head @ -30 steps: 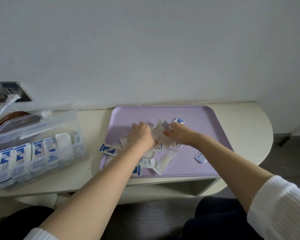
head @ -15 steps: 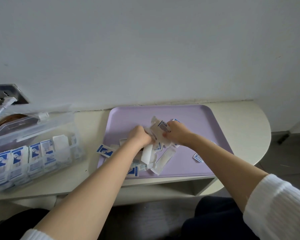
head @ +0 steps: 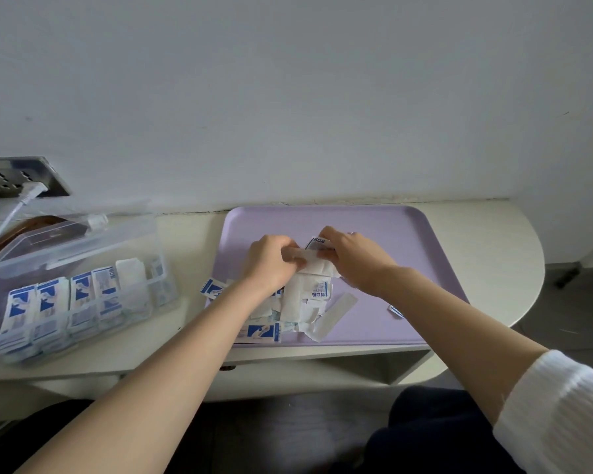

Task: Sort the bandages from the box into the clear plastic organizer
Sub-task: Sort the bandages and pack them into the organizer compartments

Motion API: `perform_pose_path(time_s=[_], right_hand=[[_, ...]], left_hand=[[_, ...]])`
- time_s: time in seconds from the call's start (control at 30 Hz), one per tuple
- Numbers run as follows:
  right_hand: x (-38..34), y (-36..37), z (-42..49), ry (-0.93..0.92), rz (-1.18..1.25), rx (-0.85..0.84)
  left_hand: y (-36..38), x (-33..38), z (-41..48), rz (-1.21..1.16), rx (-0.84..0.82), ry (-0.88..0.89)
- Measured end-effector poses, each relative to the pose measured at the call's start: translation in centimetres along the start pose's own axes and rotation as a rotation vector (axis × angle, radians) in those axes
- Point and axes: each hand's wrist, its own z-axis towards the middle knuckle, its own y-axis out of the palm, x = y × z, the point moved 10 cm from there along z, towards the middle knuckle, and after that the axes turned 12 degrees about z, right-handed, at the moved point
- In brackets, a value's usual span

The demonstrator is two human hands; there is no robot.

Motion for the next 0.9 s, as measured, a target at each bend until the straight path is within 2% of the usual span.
perform_pose_path(time_s=[0.17, 0.33, 0.47, 0.67, 0.9], right_hand=[[-0.8, 0.6, -0.4, -0.011, 0.093, -0.035], [-1.6, -0.9, -0.1, -0.087, 0.160, 0.114], [-2.6, -2.0, -0.4, -0.171, 0.053, 0.199], [-5.9, 0.8, -1.7, -0.334, -0.167, 0.050], [-6.1, 1.7, -1.2, -0.318, -0.258, 0.062]], left_hand=[[0.3, -0.2, -0.9, -0.032, -0.069, 0.042], [-0.5, -1.5, -1.3, -0.029, -0.036, 0.020], [-1.2, -3.0, -2.1, -0.065, 0.011, -0.012], [-1.1, -3.9, -2.9, -0.133, 0.037, -0.044], [0.3, -3.2, -3.8, -0.338, -0.016, -0.073]])
